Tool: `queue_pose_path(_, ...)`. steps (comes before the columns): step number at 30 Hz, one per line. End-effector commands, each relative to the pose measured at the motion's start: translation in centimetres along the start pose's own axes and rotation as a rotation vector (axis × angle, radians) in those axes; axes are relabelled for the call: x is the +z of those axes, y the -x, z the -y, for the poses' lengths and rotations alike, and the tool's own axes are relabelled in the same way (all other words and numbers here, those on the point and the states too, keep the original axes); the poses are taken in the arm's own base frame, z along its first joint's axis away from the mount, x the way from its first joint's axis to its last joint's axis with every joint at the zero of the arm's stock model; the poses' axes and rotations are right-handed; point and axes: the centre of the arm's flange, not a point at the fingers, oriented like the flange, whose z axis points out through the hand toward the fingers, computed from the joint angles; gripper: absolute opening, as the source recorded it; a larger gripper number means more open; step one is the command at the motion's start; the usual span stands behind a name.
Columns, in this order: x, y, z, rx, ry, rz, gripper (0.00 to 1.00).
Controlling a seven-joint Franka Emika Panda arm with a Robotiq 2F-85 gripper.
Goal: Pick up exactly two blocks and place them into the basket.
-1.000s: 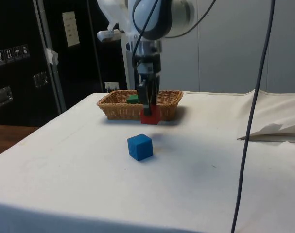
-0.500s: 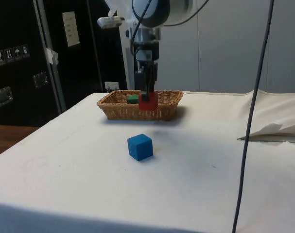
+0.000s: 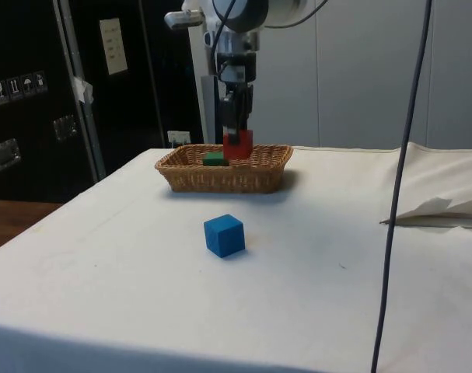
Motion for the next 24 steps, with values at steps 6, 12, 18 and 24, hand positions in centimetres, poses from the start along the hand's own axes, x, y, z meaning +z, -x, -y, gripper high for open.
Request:
queue_pose_path(6,-0.1,0.1,-2.5,0.0,0.012,-0.002,0.0)
queue_pose_path(12,0.4,0.4,-3.9,0.0,0.03,0.001,0.0)
queue_pose_path(18,1.9,0.7,-4.4,0.005,0.056,0.019,0.0)
queue_pose_path(24,4.5,1.1,-4.2,0.022,0.064,0.023,0.0)
